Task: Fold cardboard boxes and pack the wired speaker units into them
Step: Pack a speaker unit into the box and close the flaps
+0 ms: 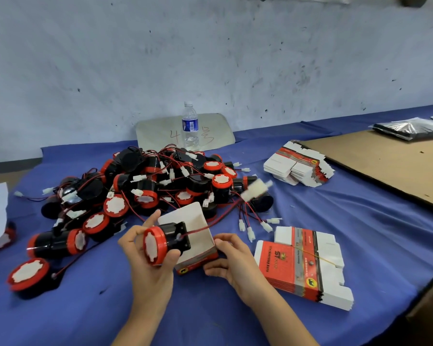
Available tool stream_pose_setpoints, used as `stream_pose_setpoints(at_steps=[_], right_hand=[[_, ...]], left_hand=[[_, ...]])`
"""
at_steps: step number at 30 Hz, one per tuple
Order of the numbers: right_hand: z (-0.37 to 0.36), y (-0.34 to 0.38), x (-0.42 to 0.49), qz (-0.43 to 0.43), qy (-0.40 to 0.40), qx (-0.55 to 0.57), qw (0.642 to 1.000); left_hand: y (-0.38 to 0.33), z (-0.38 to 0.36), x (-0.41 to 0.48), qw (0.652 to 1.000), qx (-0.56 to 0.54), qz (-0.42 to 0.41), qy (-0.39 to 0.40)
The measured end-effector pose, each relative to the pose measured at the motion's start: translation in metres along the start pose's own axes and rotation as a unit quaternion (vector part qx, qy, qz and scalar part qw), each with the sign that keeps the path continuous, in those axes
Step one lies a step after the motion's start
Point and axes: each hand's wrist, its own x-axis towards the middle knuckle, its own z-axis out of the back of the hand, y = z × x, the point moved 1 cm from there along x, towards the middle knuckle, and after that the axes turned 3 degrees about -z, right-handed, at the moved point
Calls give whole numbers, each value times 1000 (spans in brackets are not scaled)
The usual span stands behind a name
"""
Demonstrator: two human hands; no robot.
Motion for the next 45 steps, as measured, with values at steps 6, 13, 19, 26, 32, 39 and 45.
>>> stream_pose_setpoints(at_steps=[6, 13, 19, 26, 32, 39, 45], right_hand=[[-2, -1, -3, 25, 20, -64, 997], [0, 2, -5, 114, 23, -69, 991], [-5, 4, -11, 296, -32, -5, 955], [5, 5, -14, 449, -223, -53, 864], [-10, -10, -20, 530, -133, -342, 764], [-15, -5, -17, 508, -123, -414, 745], [-7, -6, -10, 375, -132, -316, 861]], left_hand=[[5, 2, 2, 997, 68, -26, -14], [27, 5, 4, 970, 230, -45, 59], [29, 3, 3, 951, 293, -24, 98], [30, 4, 3, 943, 321, -20, 86], [27, 4, 2, 942, 318, -32, 101], [19, -3, -3, 947, 284, -46, 141], [16, -7, -7, 943, 279, -40, 179]])
